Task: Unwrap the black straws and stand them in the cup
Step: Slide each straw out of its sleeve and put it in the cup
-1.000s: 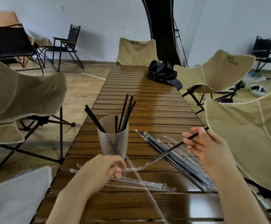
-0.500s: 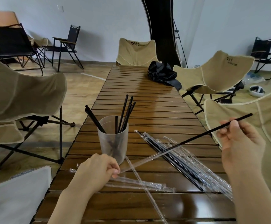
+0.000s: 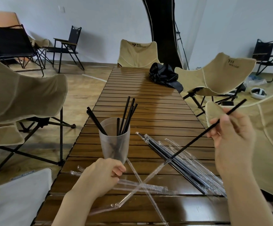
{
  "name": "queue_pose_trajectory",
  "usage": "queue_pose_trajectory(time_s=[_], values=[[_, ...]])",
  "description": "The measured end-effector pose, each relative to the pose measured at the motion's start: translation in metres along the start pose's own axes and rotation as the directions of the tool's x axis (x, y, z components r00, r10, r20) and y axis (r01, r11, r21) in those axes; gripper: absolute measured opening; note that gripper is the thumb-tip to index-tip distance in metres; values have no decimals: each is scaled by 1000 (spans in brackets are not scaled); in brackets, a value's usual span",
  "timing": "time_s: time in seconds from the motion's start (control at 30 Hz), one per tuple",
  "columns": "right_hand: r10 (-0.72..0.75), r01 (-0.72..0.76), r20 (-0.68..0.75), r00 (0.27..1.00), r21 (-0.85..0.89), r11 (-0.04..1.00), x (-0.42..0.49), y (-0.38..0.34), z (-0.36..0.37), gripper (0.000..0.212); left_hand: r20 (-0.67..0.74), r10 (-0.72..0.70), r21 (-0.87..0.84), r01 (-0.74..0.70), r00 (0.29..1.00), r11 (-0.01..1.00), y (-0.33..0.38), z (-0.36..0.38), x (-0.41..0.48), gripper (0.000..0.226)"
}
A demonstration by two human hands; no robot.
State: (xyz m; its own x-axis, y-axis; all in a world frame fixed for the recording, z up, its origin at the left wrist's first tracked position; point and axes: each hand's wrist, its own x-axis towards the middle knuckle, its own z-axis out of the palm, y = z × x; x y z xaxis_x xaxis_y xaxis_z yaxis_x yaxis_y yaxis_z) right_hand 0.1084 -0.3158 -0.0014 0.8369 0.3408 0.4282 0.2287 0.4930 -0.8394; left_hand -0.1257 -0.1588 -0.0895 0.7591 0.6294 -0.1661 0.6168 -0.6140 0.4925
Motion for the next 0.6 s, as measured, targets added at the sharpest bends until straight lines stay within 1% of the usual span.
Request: queue_pose_trajectory(time_s=[0.07, 0.13, 0.2, 0.23, 0.33, 0.4, 0.5, 0.53, 0.6], values=[[1, 1, 55, 998, -44, 999, -2, 3, 5, 23, 56, 61, -38, -59, 997, 998, 7, 3, 2, 25], [-4, 10, 86, 996, -64, 998, -3, 5, 9, 23, 81, 121, -108, -112, 989, 988, 15, 2, 2, 19], [-14, 20, 97, 995, -61, 998, -5, 5, 11, 22, 82, 156, -178, -140, 984, 974, 20, 1, 2, 23], [-20, 25, 100, 995, -49, 998, -5, 4, 11, 22, 82, 164, -186, -147, 983, 971, 21, 0, 3, 23], [-38, 40, 112, 993, -18, 999, -5, 4, 12, 24, 69, 163, -132, -153, 984, 979, 20, 0, 4, 15], [-46, 48, 120, 992, -14, 999, -5, 4, 13, 25, 41, 143, -109, -138, 989, 985, 20, 0, 3, 14], [-33, 36, 145, 989, -17, 999, -5, 8, 13, 24, -5, 95, -167, -95, 995, 981, 26, 1, 1, 35], [-27, 33, 158, 987, -33, 999, -5, 10, 12, 22, -21, 85, -169, -87, 996, 982, 28, 1, 0, 34], [-18, 34, 185, 983, -88, 996, -5, 12, 12, 24, -60, 79, -120, -86, 995, 989, 31, 2, 1, 20]])
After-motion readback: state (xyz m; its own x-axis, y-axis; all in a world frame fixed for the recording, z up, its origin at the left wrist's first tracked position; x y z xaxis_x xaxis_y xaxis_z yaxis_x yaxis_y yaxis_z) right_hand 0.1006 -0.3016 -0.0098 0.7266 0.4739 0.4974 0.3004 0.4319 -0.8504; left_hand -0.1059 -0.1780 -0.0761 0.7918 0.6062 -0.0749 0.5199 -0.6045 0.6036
